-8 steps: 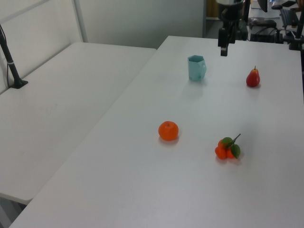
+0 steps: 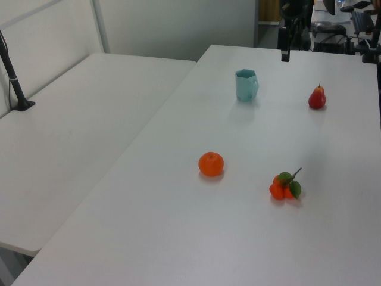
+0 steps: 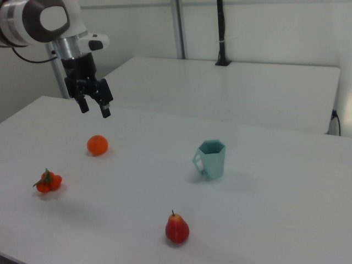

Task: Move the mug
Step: 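Move the open gripper down toward the teal hexagonal mug's rim, then lower the gripper onto the mug rim and close on it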

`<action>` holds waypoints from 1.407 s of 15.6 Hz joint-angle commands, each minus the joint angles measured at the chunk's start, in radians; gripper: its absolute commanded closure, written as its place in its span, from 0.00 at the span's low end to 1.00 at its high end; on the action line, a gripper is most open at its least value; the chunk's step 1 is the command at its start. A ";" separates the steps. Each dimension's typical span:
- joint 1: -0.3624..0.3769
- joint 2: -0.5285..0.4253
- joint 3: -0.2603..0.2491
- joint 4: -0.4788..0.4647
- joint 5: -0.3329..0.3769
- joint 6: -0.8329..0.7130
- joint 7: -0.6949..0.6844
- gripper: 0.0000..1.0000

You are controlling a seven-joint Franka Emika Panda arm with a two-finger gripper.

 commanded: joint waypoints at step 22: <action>-0.290 0.458 -0.002 -0.019 -0.034 0.718 0.104 0.03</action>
